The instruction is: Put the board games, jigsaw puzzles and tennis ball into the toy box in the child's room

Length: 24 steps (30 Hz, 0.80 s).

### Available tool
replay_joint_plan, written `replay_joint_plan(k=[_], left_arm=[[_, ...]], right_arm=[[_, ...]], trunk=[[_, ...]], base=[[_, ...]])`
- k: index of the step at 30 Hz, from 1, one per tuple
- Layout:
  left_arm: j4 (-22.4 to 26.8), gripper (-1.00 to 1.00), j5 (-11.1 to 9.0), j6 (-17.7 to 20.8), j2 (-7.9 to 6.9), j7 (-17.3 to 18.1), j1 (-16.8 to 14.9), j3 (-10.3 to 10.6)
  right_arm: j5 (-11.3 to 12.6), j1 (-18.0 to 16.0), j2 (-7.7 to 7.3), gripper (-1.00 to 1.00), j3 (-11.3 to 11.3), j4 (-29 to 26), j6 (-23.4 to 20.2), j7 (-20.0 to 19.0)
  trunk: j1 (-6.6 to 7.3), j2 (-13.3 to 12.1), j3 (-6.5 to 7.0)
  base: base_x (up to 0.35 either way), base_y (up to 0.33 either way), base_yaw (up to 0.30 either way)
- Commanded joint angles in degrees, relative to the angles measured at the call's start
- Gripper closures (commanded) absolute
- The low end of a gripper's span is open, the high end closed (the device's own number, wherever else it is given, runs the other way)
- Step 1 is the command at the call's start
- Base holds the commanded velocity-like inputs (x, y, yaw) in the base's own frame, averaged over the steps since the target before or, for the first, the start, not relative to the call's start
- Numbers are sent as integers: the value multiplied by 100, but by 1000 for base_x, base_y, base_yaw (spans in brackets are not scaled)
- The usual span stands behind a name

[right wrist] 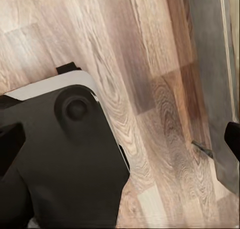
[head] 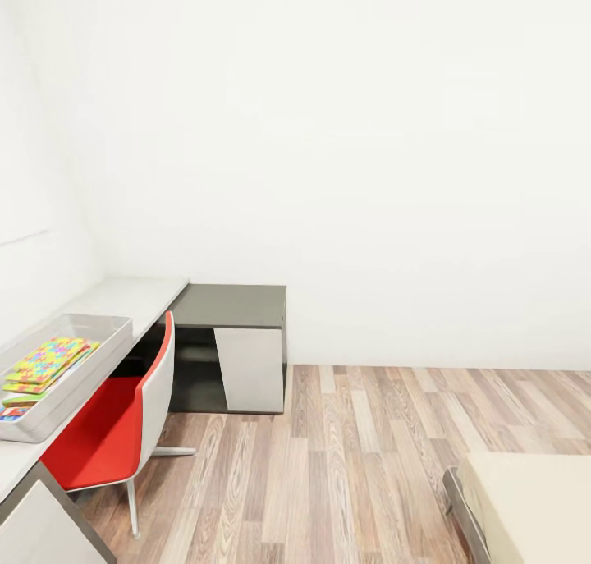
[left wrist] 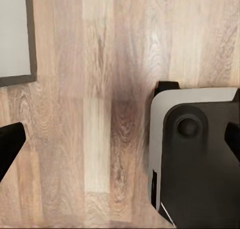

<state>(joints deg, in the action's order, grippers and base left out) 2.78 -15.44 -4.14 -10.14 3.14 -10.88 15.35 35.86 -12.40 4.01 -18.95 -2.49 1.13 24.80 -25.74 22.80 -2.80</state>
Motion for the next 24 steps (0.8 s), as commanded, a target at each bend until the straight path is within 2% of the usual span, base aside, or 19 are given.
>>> replay_joint_plan(k=[1,4,6,7,11,18,24], left_arm=[[-7,-100,-57,-54,0,21,60,45],[-24,-100,-48,-141,4,21,275,44],[-52,-100,-45,-211,14,21,402,41],[-75,-100,-46,-282,29,20,473,40],[-209,-100,-48,-440,56,20,614,29],[-269,-100,-46,-477,65,20,663,4],[-216,-100,-60,-511,161,20,666,-23]], right_arm=[[28,68,0,-100,-88,0,63,18],[-170,315,-7,-100,-233,11,215,-30],[-407,463,-9,-100,-321,15,303,-161],[-573,544,-7,-100,-359,17,372,-303],[-842,662,-8,-100,-403,26,631,-700],[-955,701,-72,-100,-415,61,795,-909],[-953,704,-74,-100,-416,63,808,-980]], trunk=[[-4,12,-11],[-4,12,-12],[-4,12,-12],[-4,12,-12],[-4,12,-12],[-4,12,-12],[-4,12,-12]], base=[[0,0,0],[0,0,0],[0,0,0],[0,0,0],[0,0,0],[0,0,0],[0,0,0]])
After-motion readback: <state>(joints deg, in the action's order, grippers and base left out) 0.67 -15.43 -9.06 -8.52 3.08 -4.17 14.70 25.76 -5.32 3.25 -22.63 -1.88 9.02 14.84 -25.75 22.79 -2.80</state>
